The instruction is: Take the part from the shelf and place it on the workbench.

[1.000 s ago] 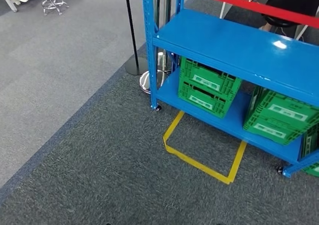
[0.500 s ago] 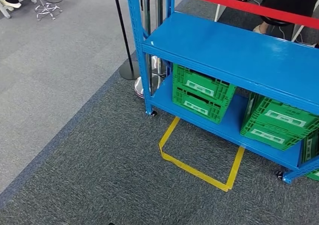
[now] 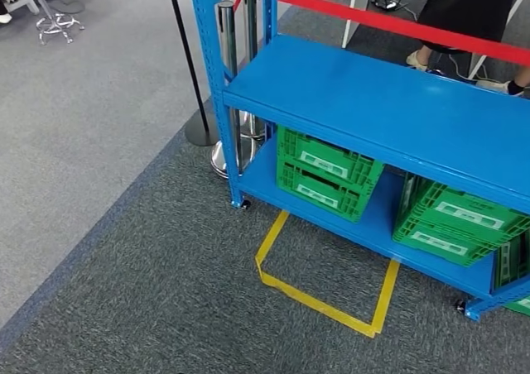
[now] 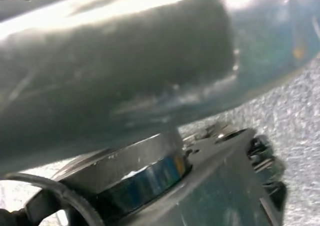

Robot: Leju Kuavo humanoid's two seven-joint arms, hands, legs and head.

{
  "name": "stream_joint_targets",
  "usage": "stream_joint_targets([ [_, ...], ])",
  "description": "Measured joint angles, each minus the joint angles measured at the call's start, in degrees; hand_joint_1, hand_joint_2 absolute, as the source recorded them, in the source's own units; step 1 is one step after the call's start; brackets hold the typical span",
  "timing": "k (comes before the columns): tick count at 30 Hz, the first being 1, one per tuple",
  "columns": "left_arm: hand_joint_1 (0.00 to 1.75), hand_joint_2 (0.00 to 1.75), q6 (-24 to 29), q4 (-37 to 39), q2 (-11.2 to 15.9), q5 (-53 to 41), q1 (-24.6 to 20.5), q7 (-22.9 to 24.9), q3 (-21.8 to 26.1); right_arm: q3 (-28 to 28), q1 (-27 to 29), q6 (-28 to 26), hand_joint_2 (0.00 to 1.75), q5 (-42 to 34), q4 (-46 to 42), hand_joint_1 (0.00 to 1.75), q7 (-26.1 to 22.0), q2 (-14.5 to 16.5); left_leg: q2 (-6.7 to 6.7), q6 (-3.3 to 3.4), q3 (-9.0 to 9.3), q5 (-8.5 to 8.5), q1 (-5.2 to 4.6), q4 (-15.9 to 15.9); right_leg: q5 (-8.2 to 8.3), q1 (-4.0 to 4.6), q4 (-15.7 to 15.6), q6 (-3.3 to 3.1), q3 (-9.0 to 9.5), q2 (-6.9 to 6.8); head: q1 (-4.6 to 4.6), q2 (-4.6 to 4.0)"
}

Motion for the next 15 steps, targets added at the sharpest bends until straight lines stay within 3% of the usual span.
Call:
stream_joint_targets([
  [2,0.0,0.0,-0.1,0.0,-0.1,-0.1,-0.1,0.0,0.0,0.0,-0.2,0.0,0.0,0.0,0.0,0.0,0.1,0.0,0.4,0.19,1.41,-0.55,0.28,-0.5,-1.12,-0.06,5.1,0.5,-3.27,-0.5,0.16,0.0],
  [4,0.0,0.0,-0.1,0.0,-0.3,-0.1,-0.2,0.0,0.0,0.0,-0.2,0.0,0.0,0.0,0.0,0.0,0.2,-0.1,0.9,0.23,2.42,-1.68,0.35,-0.5,-4.3,-0.19,10.3,0.83,-7.88,-0.7,0.21,0.0],
  [6,0.0,0.0,-0.1,0.0,-0.3,-0.2,-0.1,0.1,0.0,0.0,0.1,-0.1,0.0,0.1,0.0,0.0,0.2,-0.2,1.49,0.09,4.05,-3.16,0.38,-0.5,-6.87,-0.28,11.0,0.88,-10.69,-0.88,0.22,0.0],
  [7,0.0,0.0,-0.1,0.0,-0.3,-0.3,-0.1,0.1,0.0,-0.1,0.2,-0.1,0.0,0.1,0.0,0.0,0.3,-0.3,1.87,-0.03,5.11,-4.02,0.4,-0.5,-6.29,-0.3,9.1,0.82,-11.03,-1.16,0.23,0.0],
  [8,0.0,0.0,-0.1,0.0,-0.4,-0.4,0.0,0.1,0.0,-0.1,0.3,-0.1,0.0,0.1,0.0,0.0,0.3,-0.3,2.32,-0.2,6.16,-4.92,0.4,-0.5,-3.92,-0.32,6.2,0.76,-10.87,-1.82,0.24,0.0],
  [9,0.0,0.0,-0.1,0.0,-0.4,-0.4,0.0,0.1,0.0,-0.2,0.4,-0.1,0.0,0.1,0.0,0.0,0.3,-0.4,2.84,-0.42,7.22,-5.92,0.35,-0.4,-0.43,-0.31,3.5,0.63,-10.57,-2.98,0.22,0.0],
  [11,0.0,0.0,-0.1,0.0,-0.3,-0.5,-0.1,0.1,0.1,-0.3,0.2,-0.1,0.0,0.2,0.0,0.0,0.3,-0.4,3.77,-1.09,8.64,-7.61,0.22,-0.3,4.03,-0.09,0.6,-0.09,-9.75,-4.48,0.16,0.0],
  [12,0.0,0.0,-0.1,0.1,-0.3,-0.5,-0.1,0.1,0.1,-0.3,0.2,-0.1,0.0,0.2,0.1,0.0,0.3,-0.4,4.13,-1.52,9.28,-8.11,0.2,-0.1,4.62,0.01,0.5,-0.6,-9.48,-4.49,0.16,0.0],
  [13,0.0,0.0,-0.1,0.1,-0.3,-0.5,-0.1,0.1,0.1,-0.3,0.1,-0.1,0.0,0.2,0.1,0.0,0.3,-0.4,4.37,-1.9,9.65,-8.2,0.24,0.2,4.1,0.04,0.4,-1.12,-8.84,-3.78,0.13,0.0],
  [15,0.0,0.0,-0.1,0.1,-0.4,-0.6,-0.3,0.1,0.2,-0.4,0.0,-0.2,0.0,0.2,0.1,0.0,0.2,-0.4,3.77,-2.62,9.23,-7.79,0.44,3.0,3.78,-0.24,-0.2,-1.8,-7.39,-2.55,0.06,0.0],
])
